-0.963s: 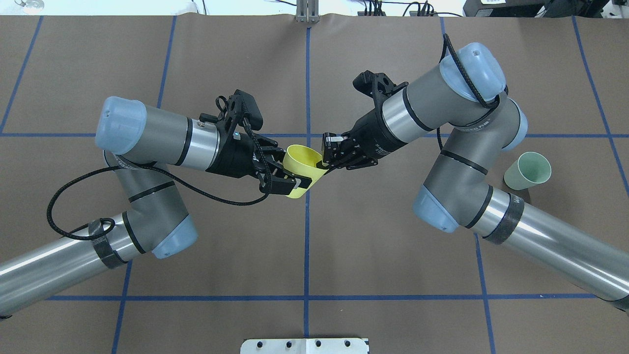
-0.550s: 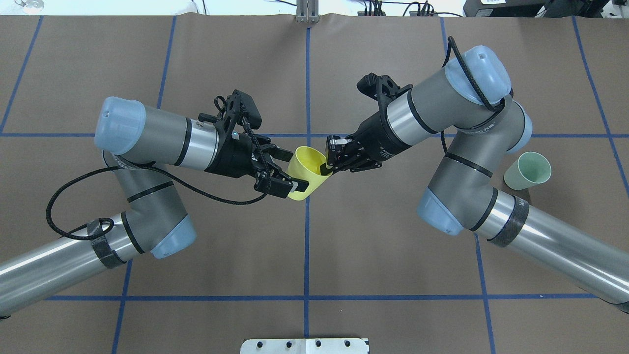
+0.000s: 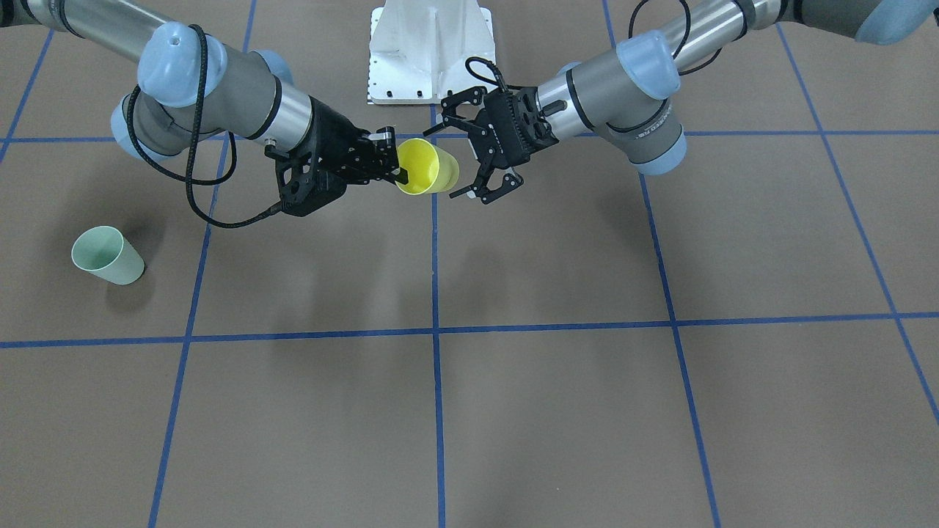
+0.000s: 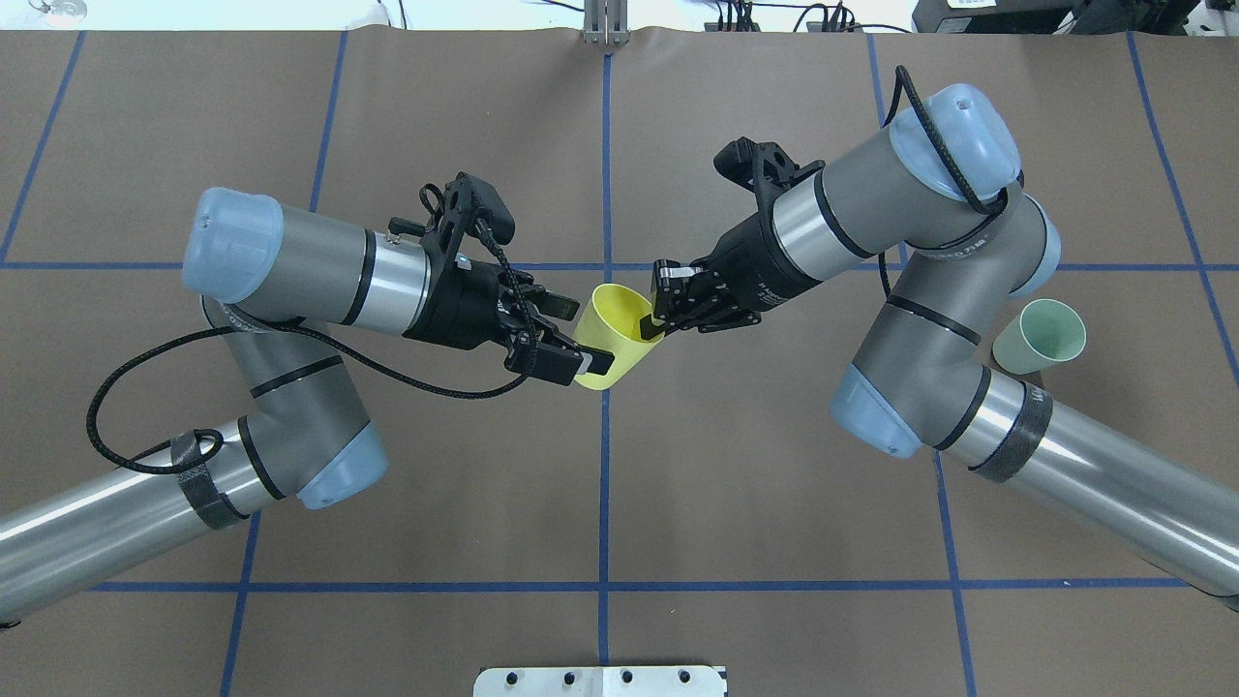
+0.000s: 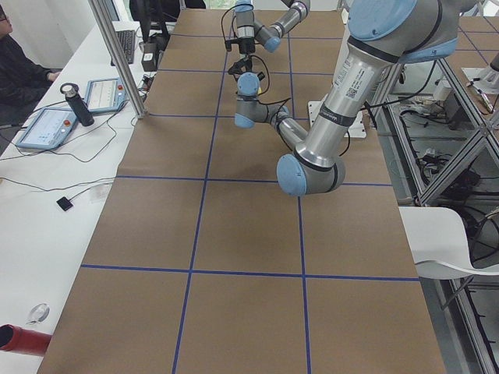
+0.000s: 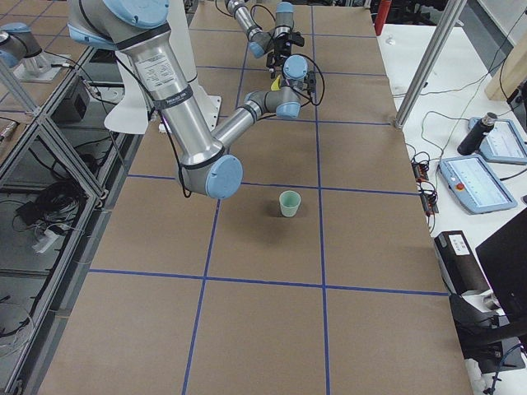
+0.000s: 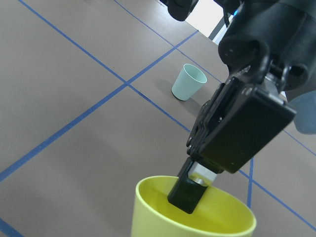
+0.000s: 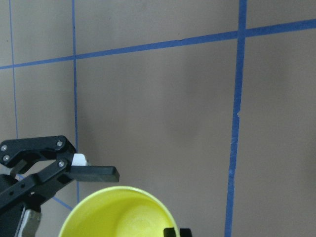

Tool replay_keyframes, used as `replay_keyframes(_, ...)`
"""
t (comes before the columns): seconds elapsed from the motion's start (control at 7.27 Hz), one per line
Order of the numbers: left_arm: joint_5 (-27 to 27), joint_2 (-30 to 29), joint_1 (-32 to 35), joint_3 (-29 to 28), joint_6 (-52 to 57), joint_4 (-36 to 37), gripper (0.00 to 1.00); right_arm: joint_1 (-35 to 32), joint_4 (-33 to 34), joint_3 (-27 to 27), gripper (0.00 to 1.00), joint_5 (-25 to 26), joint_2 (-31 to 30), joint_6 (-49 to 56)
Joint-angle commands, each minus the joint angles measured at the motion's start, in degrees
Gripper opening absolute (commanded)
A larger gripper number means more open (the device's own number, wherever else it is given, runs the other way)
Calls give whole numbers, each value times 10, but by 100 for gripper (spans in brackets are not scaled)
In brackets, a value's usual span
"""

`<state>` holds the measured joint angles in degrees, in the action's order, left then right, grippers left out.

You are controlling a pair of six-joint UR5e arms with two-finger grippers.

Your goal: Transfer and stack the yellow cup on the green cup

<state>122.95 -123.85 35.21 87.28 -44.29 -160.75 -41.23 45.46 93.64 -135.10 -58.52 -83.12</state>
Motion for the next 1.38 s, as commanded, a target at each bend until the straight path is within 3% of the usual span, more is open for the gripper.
replay_keyframes(0.0,2,0,0,3,-15,0,100,-44,29,0,0,-2,-16,4)
replay_keyframes(0.28,2,4,1,3,-29,1,100,-115,73,-6,0,-8,-41,37)
replay_keyframes(0.55,-2,5,5,1,-33,10,100,-178,179,6,0,-7,-50,139)
replay_keyframes(0.96,0,6,45,1,-30,76,100,-226,274,14,0,5,-56,250)
replay_keyframes(1.24,1,6,72,1,-28,124,100,-230,341,37,0,58,-85,348)
